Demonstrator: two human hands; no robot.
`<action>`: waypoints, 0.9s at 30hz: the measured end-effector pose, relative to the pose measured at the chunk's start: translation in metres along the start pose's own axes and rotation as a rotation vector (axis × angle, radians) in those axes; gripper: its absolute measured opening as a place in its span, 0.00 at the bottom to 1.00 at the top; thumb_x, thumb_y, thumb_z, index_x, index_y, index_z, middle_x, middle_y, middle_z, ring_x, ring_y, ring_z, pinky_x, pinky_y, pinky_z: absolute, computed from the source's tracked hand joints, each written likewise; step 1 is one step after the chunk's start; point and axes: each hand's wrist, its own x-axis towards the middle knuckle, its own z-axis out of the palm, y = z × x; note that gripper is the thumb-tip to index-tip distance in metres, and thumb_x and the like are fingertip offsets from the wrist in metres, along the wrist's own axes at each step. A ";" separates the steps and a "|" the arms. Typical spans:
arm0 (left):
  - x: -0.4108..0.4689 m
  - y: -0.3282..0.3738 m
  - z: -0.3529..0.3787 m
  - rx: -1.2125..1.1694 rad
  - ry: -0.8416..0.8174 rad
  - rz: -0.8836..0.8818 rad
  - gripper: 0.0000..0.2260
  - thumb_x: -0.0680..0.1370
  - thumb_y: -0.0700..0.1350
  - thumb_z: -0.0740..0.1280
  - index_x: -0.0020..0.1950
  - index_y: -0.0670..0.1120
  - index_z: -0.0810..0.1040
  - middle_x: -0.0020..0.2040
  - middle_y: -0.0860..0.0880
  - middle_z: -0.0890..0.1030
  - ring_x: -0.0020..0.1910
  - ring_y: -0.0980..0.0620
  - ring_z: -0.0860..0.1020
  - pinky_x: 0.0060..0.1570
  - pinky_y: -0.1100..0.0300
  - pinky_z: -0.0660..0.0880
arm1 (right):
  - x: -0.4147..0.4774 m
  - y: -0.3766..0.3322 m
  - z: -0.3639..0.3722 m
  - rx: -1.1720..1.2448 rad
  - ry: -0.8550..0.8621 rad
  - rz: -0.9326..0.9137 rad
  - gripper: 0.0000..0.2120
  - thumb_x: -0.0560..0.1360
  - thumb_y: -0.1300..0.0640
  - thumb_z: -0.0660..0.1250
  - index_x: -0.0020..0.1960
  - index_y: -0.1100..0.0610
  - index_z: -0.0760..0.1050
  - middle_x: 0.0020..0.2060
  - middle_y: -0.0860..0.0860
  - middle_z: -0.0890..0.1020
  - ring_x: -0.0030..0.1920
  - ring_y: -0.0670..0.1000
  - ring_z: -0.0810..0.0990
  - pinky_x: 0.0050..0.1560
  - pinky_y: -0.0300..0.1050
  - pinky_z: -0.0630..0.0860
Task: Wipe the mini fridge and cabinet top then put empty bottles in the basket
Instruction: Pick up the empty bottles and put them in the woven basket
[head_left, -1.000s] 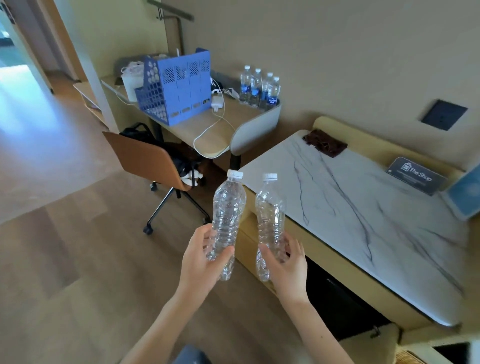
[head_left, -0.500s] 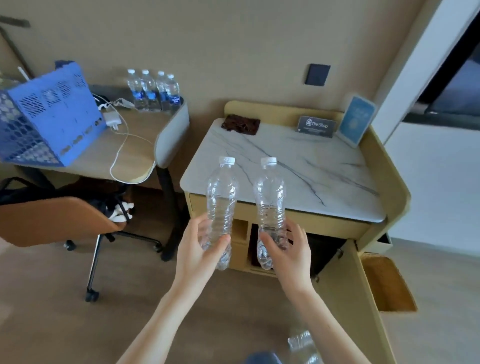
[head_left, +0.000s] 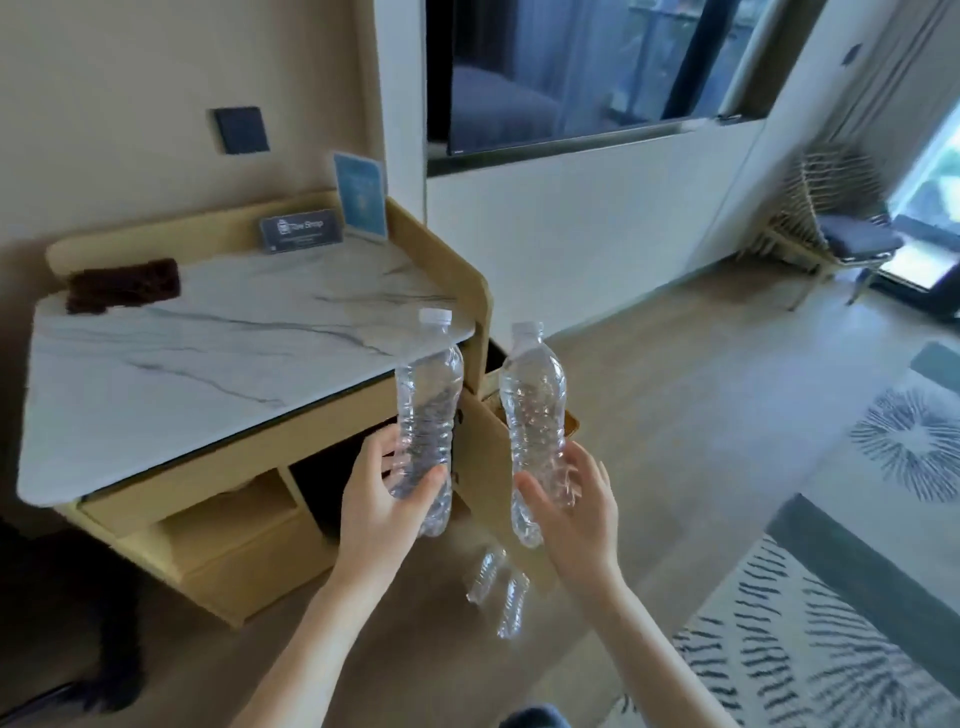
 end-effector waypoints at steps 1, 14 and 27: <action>0.000 0.005 0.015 0.001 -0.046 0.019 0.23 0.73 0.49 0.75 0.66 0.54 0.72 0.62 0.60 0.76 0.62 0.60 0.75 0.61 0.62 0.72 | 0.000 0.004 -0.014 0.006 0.047 0.016 0.25 0.70 0.53 0.79 0.63 0.44 0.72 0.54 0.39 0.75 0.54 0.39 0.76 0.56 0.39 0.76; -0.060 0.070 0.260 -0.016 -0.546 0.091 0.26 0.72 0.55 0.75 0.67 0.60 0.68 0.62 0.61 0.75 0.61 0.68 0.73 0.53 0.70 0.70 | -0.021 0.088 -0.248 -0.049 0.493 0.168 0.34 0.70 0.48 0.77 0.72 0.57 0.71 0.58 0.49 0.78 0.57 0.48 0.78 0.60 0.55 0.78; -0.160 0.149 0.510 0.045 -0.836 0.134 0.24 0.72 0.56 0.74 0.64 0.60 0.68 0.57 0.66 0.77 0.54 0.67 0.75 0.45 0.78 0.70 | -0.016 0.171 -0.487 -0.113 0.674 0.305 0.34 0.71 0.42 0.76 0.71 0.57 0.72 0.60 0.51 0.79 0.60 0.48 0.78 0.61 0.53 0.78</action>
